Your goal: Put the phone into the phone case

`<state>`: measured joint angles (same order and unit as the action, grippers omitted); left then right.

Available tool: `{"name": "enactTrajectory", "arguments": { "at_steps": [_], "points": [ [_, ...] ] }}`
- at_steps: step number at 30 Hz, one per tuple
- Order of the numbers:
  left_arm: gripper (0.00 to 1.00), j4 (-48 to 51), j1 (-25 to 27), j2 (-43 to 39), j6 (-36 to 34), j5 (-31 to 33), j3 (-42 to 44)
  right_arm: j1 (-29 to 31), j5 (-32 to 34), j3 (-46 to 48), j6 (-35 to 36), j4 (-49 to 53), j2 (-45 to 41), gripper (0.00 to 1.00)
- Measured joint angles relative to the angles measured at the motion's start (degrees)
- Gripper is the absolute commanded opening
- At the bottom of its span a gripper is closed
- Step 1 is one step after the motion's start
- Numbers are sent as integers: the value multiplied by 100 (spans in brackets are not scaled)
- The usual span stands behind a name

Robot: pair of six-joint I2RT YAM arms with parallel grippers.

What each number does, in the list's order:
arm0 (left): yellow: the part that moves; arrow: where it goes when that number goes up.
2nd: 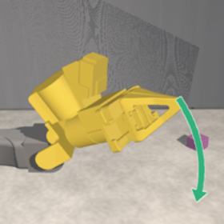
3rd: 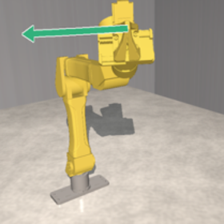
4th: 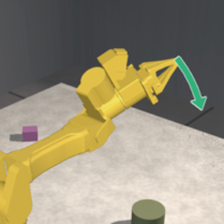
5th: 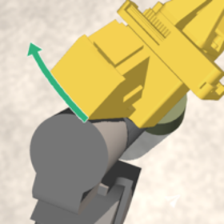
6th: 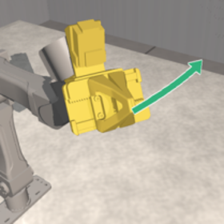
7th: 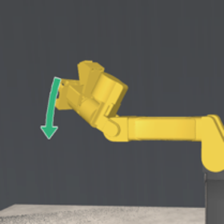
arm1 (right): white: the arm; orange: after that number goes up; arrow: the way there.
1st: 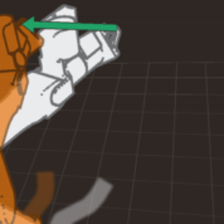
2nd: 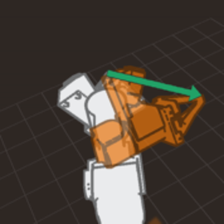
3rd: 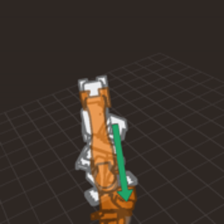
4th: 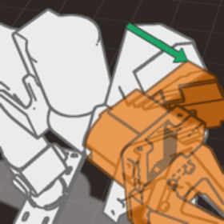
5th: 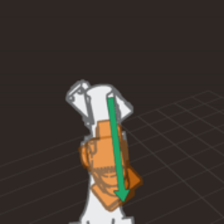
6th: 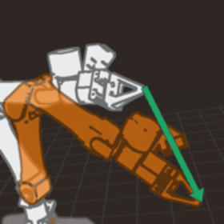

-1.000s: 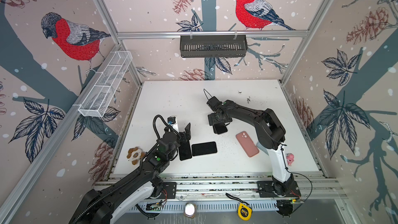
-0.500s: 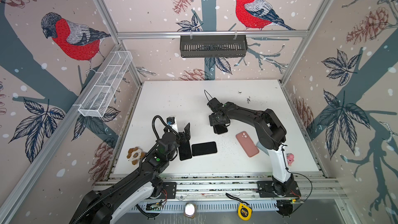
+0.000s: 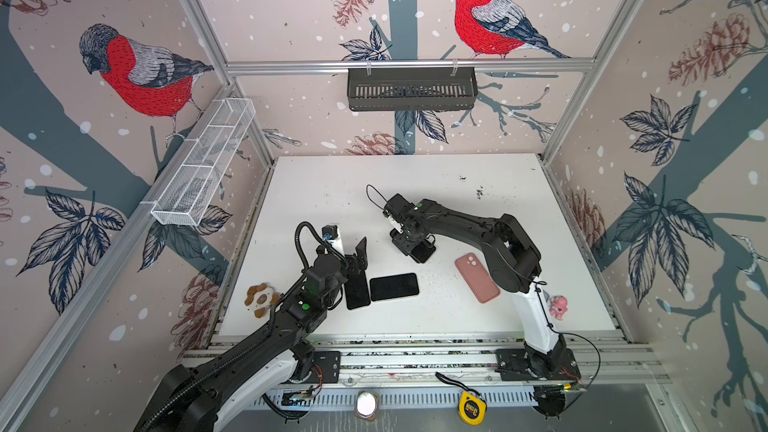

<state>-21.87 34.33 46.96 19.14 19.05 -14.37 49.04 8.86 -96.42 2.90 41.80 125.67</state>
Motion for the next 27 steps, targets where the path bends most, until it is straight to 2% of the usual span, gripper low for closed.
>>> {"name": "enactTrajectory", "arguments": {
  "at_steps": [2, 4, 9, 12, 15, 18, 21, 24, 27],
  "points": [
    [87, 0, -4, 11, -2, -72, -9, 66, 11, -44, 234, 35, 11, 88],
    [86, 2, -17, 37, 0, -92, -24, 55, 22, -68, 389, 66, 9, 97],
    [84, 11, -195, 372, 39, -140, -234, -153, 7, 173, 402, -28, -389, 99],
    [72, 52, -551, 894, 96, -446, -575, -236, 57, 732, -26, -308, -1274, 98],
    [72, 186, -1014, 1685, 203, -872, -1117, -439, -79, 1580, -634, -743, -2422, 98],
    [73, 474, -1121, 2511, 313, -1379, -1843, -988, -664, 2850, -1416, -1366, -3567, 96],
    [67, 791, -1119, 3370, 343, -1950, -2671, -1547, -1502, 4168, -2273, -2013, -4334, 94],
    [65, 1309, -1005, 4190, 326, -2345, -3611, -1709, -2221, 5058, -2887, -2553, -4688, 93],
    [62, 1893, -881, 4970, 225, -2798, -4540, -1725, -2752, 5543, -3342, -3150, -4817, 92]
  ]
}}
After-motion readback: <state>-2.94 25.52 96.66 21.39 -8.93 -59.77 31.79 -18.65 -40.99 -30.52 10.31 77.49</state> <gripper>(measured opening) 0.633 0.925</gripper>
